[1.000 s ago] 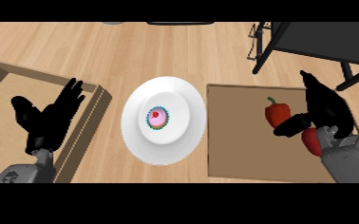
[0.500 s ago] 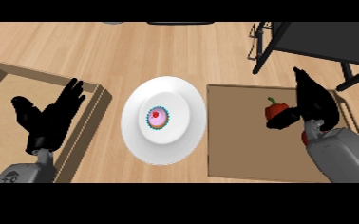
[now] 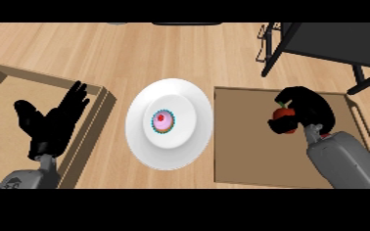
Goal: Pick the bell pepper from the tray and place it in the tiered shelf
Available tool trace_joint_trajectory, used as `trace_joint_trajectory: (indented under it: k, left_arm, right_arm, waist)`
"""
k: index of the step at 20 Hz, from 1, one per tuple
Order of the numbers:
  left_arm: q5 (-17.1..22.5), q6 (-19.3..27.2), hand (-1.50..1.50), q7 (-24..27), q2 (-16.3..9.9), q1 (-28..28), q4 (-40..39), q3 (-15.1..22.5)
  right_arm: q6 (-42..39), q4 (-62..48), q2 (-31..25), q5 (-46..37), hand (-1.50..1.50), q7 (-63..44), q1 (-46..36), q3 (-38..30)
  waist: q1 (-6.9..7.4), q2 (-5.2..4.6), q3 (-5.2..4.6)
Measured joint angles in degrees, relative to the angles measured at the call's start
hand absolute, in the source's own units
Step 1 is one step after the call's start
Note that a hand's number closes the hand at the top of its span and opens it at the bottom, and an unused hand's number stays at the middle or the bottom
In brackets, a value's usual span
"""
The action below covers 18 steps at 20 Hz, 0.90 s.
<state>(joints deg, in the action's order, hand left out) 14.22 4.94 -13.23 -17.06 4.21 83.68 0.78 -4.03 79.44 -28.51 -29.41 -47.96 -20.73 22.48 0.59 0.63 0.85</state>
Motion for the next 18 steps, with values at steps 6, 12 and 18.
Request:
trace_joint_trajectory:
  k: [6, 12, 18]
  left_arm:
    - [-0.03, -0.41, 0.00, -0.44, 0.11, -0.04, -0.58, -0.69]
    - [-0.52, -0.91, 0.00, 0.58, 0.46, -0.67, -0.22, -0.66]
    - [-0.74, -0.85, 0.00, 0.40, 0.64, -0.67, -0.34, -1.01]
  right_arm:
    - [2.69, 0.16, 2.76, -1.35, 1.50, 4.22, 0.86, 0.41]
    - [2.90, 1.59, 4.84, -1.02, 1.50, 8.70, -0.20, 0.56]
    - [2.26, 2.95, 8.23, 1.95, 1.50, 12.68, -3.40, -0.87]
  waist:
    - [-0.50, 0.23, 0.09]
    - [-0.45, 0.17, 0.15]
    - [-0.50, 0.13, 0.15]
